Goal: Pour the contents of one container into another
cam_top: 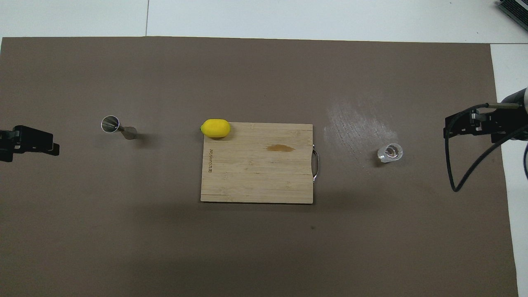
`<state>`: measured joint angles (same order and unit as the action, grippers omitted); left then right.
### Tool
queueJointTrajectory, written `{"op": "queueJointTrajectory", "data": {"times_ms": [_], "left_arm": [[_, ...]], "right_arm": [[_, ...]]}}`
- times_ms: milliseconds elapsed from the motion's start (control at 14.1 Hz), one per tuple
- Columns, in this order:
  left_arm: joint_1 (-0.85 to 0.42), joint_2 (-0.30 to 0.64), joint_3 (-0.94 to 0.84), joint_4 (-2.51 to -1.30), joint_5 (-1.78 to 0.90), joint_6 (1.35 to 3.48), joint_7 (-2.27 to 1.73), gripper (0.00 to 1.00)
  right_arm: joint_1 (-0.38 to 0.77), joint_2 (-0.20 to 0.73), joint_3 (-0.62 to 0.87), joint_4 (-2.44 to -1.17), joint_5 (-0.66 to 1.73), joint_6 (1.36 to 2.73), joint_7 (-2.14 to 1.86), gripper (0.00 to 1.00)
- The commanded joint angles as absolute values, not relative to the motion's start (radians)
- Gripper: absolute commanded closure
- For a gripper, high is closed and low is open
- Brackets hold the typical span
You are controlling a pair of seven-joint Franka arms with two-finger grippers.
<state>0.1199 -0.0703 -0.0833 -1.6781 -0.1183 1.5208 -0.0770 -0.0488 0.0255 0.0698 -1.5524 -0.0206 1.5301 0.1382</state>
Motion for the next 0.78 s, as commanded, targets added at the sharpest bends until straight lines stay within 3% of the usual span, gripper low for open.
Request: {"op": "queueJointTrajectory", "data": {"times_ms": [0, 354, 707], "left_arm": [[0.215, -0.075, -0.083, -1.788, -0.245, 1.603, -0.301, 0.00], [0.273, -0.084, -0.083, -2.003, -0.605, 1.831, -0.846, 0.00], [0.336, -0.098, -0.083, -2.212, -1.016, 2.023, -1.135, 0.00]], "right_arm": [[-0.064, 0.006, 0.077, -1.577, -0.008, 1.540, 0.109, 0.00], [-0.064, 0.006, 0.077, -1.577, -0.008, 1.540, 0.109, 0.00], [-0.064, 0.006, 0.077, -1.577, -0.008, 1.540, 0.109, 0.00]]}}
